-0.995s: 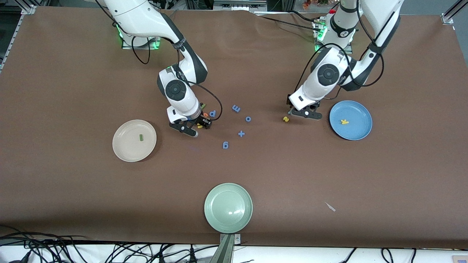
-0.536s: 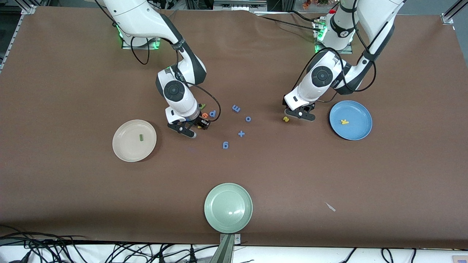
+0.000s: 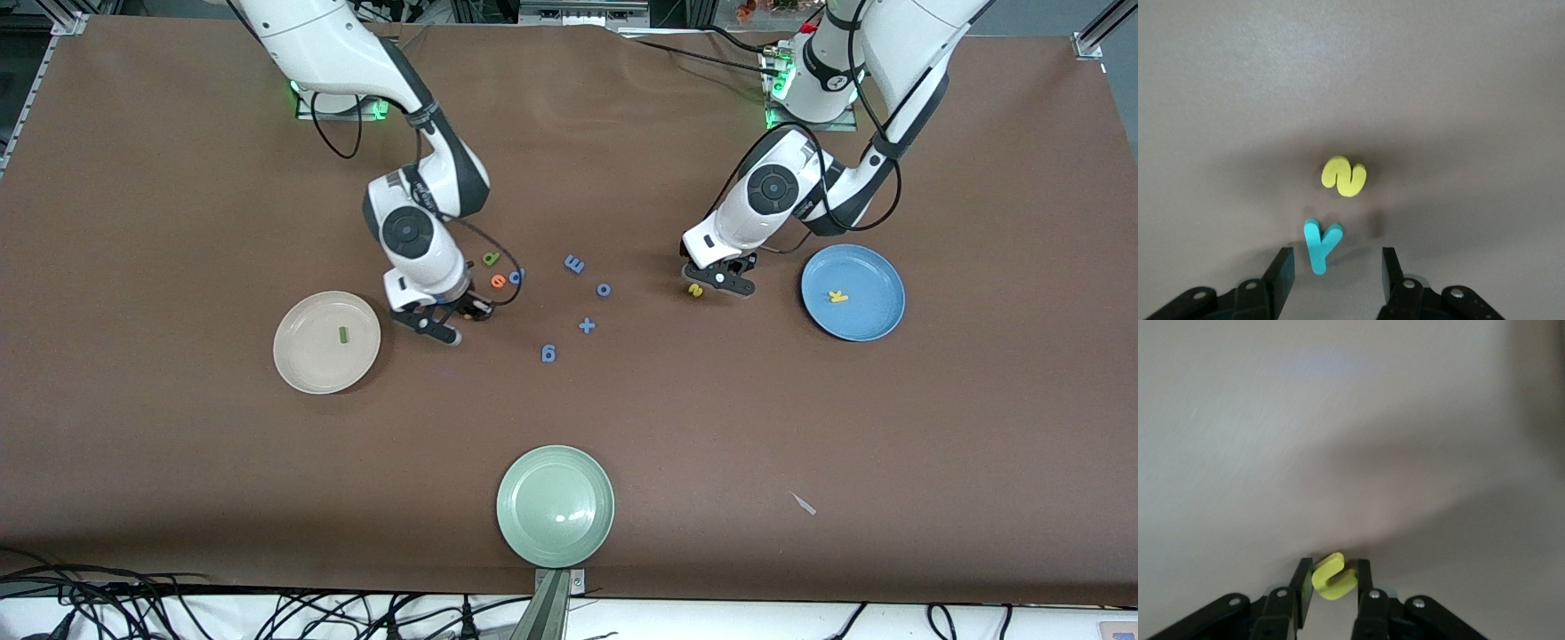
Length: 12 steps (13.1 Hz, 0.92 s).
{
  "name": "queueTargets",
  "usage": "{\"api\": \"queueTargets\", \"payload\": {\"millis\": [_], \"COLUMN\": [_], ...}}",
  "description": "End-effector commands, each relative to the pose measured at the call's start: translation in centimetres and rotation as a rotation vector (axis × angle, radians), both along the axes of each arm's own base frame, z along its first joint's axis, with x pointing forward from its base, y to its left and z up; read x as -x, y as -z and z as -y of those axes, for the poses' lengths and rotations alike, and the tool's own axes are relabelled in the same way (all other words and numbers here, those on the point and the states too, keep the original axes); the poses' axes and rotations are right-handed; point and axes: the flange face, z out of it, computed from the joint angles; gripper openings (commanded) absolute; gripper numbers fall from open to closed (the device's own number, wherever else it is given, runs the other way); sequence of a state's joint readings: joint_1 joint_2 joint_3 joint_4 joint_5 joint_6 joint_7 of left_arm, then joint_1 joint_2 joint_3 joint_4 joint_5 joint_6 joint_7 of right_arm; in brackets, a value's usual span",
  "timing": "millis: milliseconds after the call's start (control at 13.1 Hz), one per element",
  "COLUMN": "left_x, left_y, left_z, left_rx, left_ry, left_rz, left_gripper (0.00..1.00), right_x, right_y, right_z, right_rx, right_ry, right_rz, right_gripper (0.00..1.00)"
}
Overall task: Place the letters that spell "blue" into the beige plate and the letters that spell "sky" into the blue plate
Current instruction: 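Grasp the yellow u with the right gripper while the left gripper lowers, then drop the u in the white plate while the left gripper grasps the Y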
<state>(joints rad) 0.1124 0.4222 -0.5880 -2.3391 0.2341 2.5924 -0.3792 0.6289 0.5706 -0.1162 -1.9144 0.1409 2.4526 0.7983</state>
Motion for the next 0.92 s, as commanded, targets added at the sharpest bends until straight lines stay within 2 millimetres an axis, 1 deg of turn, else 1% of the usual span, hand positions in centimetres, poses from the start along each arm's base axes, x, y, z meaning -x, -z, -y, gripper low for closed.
{"api": "queueTargets", "payload": {"millis": [0, 77, 153, 306, 383, 459, 536, 612, 842], "left_x": [-1.1, -1.1, -1.0, -1.0, -0.9, -1.0, -1.0, -1.1, -1.3], "left_y": [0.3, 0.3, 0.3, 0.4, 0.5, 0.7, 0.7, 0.6, 0.9], "left_z": [0.1, 0.0, 0.0, -0.1, -0.1, -0.3, -0.4, -0.3, -1.0], "left_rx": [0.003, 0.002, -0.001, -0.005, -0.006, -0.007, -0.009, -0.008, -0.014], "left_ry": [0.015, 0.016, 0.018, 0.015, 0.015, 0.011, 0.009, 0.009, -0.003], "left_rz": [0.014, 0.015, 0.016, 0.012, 0.009, 0.006, 0.005, 0.006, 0.004], "left_gripper": [0.58, 0.52, 0.48, 0.43, 0.43, 0.41, 0.40, 0.40, 0.40], "right_x": [-3.4, -4.4, -5.1, -5.5, -5.1, -4.7, -4.6, -4.6, -4.7], "right_y": [-5.4, -6.5, -6.8, -6.5, -5.6, -5.0, -4.7, -4.7, -5.0], "right_z": [5.0, 7.4, 9.8, 13.1, 14.1, 14.3, 14.6, 14.6, 14.5], "right_rx": [0.046, 0.061, 0.072, 0.073, 0.066, 0.064, 0.065, 0.065, 0.062], "right_ry": [-0.119, -0.164, -0.208, -0.259, -0.251, -0.245, -0.242, -0.242, -0.240], "right_rz": [-0.060, -0.082, -0.097, -0.108, -0.121, -0.116, -0.108, -0.108, -0.102], "right_gripper": [0.02, 0.02, 0.02, 0.03, 0.04, 0.06, 0.17, 0.20, 0.56]}}
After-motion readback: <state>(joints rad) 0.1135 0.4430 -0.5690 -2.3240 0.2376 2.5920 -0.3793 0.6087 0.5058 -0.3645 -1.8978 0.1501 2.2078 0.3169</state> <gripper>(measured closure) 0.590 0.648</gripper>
